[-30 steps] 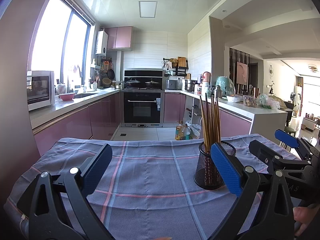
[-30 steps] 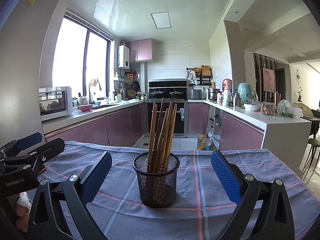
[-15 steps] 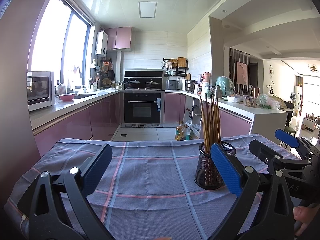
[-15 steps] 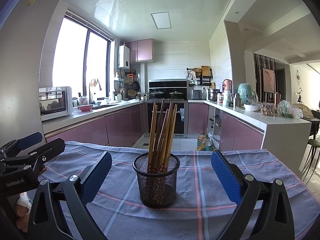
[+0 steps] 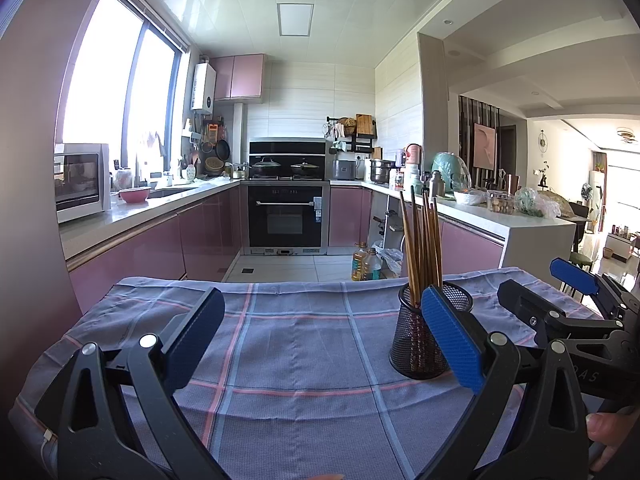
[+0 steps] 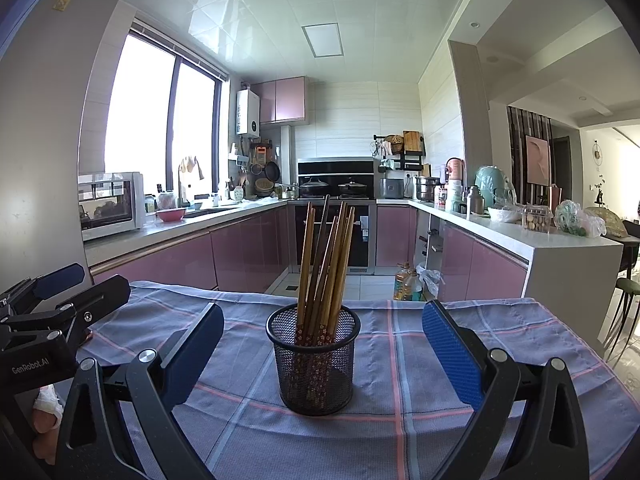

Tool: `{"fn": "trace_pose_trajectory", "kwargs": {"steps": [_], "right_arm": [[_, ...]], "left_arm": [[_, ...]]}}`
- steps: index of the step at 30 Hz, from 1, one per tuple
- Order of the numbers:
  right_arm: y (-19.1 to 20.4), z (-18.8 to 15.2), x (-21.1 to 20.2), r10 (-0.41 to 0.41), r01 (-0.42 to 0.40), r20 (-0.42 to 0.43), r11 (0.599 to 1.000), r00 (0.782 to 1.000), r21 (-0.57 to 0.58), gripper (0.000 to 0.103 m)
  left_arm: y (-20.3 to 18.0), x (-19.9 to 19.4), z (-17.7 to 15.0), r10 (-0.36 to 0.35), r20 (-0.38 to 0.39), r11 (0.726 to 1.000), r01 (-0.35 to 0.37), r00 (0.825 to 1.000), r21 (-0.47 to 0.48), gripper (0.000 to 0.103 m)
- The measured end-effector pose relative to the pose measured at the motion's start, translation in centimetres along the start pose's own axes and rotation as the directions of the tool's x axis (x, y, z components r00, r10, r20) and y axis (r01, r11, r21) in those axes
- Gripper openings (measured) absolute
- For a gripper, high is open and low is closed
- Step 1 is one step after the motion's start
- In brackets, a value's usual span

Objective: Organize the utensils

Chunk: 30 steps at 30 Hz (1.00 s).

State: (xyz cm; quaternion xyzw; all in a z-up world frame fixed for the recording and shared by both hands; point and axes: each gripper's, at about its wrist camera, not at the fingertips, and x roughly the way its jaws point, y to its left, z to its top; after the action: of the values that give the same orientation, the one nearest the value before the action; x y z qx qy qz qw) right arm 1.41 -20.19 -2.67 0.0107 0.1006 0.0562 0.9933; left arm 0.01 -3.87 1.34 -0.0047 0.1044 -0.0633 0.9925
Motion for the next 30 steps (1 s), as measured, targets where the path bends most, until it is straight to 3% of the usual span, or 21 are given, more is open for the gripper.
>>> {"fn": "trace_pose_trajectory", "kwargs": {"steps": [30], "right_arm": [[-0.38,-0.26,-0.16,-0.002,0.002,0.004,1.000,1.000,0.006,0.096]], "left_arm": [[0.39,0.08,-0.15,-0.003,-0.009,1.000,0.003,1.000,-0.011,0.097]]}}
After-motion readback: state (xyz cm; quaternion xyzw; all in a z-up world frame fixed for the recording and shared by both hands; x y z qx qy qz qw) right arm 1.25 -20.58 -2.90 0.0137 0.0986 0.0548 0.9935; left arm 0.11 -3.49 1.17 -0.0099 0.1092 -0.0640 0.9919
